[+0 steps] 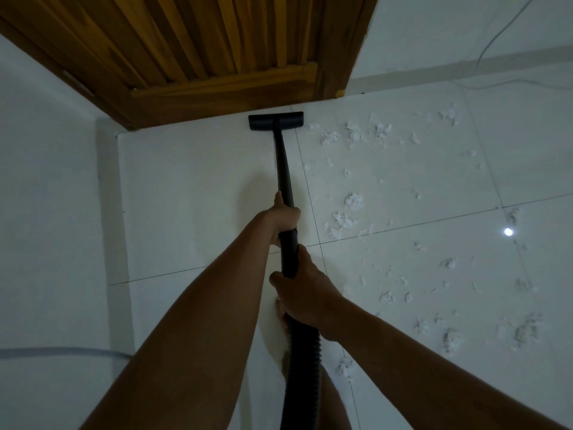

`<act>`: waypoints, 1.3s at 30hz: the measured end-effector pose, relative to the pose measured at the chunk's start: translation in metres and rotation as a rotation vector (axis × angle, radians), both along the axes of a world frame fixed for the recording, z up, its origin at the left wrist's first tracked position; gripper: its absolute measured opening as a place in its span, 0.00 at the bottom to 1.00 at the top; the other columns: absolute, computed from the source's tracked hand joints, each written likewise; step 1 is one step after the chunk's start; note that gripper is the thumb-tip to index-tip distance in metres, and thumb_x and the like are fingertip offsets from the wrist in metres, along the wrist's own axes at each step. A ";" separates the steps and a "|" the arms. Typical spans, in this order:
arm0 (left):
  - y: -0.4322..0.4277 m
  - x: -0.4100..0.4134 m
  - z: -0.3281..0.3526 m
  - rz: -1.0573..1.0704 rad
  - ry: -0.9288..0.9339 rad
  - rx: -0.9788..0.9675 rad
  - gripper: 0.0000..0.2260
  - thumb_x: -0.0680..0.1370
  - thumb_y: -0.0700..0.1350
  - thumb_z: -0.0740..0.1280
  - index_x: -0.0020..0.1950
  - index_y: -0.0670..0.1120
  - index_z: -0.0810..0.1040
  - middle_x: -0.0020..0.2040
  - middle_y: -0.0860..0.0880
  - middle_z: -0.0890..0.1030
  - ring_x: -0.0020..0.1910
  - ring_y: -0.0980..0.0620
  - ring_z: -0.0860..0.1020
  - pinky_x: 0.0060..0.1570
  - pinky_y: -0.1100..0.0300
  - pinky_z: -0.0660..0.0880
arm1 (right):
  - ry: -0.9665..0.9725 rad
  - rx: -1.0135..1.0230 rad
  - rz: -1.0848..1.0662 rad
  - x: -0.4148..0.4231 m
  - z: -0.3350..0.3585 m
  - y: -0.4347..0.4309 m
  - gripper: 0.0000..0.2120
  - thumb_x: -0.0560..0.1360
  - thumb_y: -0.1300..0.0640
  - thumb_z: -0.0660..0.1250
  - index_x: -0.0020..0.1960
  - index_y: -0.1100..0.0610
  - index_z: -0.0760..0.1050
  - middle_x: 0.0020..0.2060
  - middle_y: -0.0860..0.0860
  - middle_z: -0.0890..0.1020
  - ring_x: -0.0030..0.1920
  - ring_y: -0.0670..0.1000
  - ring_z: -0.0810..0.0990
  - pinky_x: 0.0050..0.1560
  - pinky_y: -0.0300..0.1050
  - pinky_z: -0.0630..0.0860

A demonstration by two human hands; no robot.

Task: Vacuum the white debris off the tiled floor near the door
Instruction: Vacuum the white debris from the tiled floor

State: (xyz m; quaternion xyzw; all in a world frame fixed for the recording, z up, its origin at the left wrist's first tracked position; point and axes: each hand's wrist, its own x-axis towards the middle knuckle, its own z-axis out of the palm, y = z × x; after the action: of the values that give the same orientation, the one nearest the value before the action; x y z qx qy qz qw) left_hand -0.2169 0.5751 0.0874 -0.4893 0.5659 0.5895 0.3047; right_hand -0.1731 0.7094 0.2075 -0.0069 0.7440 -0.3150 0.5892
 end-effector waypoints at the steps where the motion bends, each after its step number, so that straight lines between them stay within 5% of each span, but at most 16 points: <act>1: 0.005 0.005 0.000 0.004 -0.002 0.000 0.34 0.83 0.43 0.57 0.81 0.61 0.41 0.48 0.42 0.75 0.39 0.48 0.75 0.33 0.52 0.77 | 0.005 0.003 0.010 0.004 0.000 0.005 0.31 0.82 0.55 0.63 0.80 0.44 0.53 0.49 0.56 0.80 0.28 0.45 0.77 0.18 0.31 0.68; 10: 0.033 0.043 -0.005 0.004 -0.027 -0.043 0.34 0.84 0.45 0.57 0.81 0.60 0.37 0.66 0.41 0.72 0.45 0.45 0.76 0.46 0.46 0.80 | -0.027 -0.002 0.005 0.035 -0.005 0.033 0.28 0.83 0.55 0.62 0.79 0.44 0.55 0.50 0.56 0.80 0.27 0.46 0.78 0.19 0.33 0.70; 13: 0.024 0.041 -0.004 0.015 -0.020 -0.052 0.34 0.84 0.44 0.57 0.81 0.59 0.39 0.60 0.41 0.75 0.43 0.46 0.76 0.39 0.50 0.79 | -0.030 -0.015 0.002 0.033 -0.008 0.025 0.29 0.83 0.55 0.63 0.80 0.45 0.56 0.48 0.58 0.79 0.25 0.46 0.77 0.19 0.33 0.70; 20: -0.003 0.021 -0.006 0.055 -0.007 -0.068 0.33 0.84 0.44 0.57 0.82 0.58 0.40 0.49 0.44 0.74 0.43 0.46 0.77 0.42 0.48 0.80 | 0.006 -0.025 0.047 0.008 -0.015 -0.001 0.27 0.83 0.54 0.64 0.78 0.47 0.58 0.47 0.56 0.79 0.24 0.44 0.76 0.18 0.31 0.68; 26: -0.011 0.009 -0.016 0.045 -0.007 -0.073 0.34 0.84 0.44 0.57 0.81 0.59 0.38 0.53 0.42 0.75 0.43 0.46 0.77 0.47 0.47 0.80 | 0.043 -0.015 0.025 0.003 -0.026 -0.006 0.24 0.83 0.54 0.63 0.77 0.47 0.60 0.42 0.53 0.77 0.25 0.44 0.75 0.17 0.30 0.66; 31: 0.009 0.011 -0.009 0.019 0.003 -0.044 0.34 0.84 0.44 0.56 0.81 0.60 0.37 0.55 0.42 0.75 0.42 0.47 0.76 0.35 0.51 0.78 | 0.038 -0.026 -0.033 0.011 -0.020 0.011 0.25 0.82 0.55 0.62 0.76 0.45 0.60 0.39 0.53 0.77 0.20 0.41 0.74 0.19 0.32 0.68; 39: 0.028 0.005 -0.008 -0.007 0.014 -0.011 0.35 0.84 0.44 0.56 0.81 0.60 0.36 0.61 0.42 0.74 0.43 0.47 0.76 0.34 0.52 0.77 | 0.041 -0.017 -0.091 0.011 -0.015 0.028 0.28 0.83 0.55 0.62 0.79 0.43 0.57 0.43 0.54 0.78 0.20 0.41 0.74 0.20 0.32 0.69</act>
State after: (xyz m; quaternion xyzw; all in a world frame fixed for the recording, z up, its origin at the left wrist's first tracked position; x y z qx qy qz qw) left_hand -0.2120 0.6030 0.0791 -0.4850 0.5729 0.5888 0.2998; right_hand -0.1618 0.7374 0.1924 0.0154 0.7528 -0.3478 0.5586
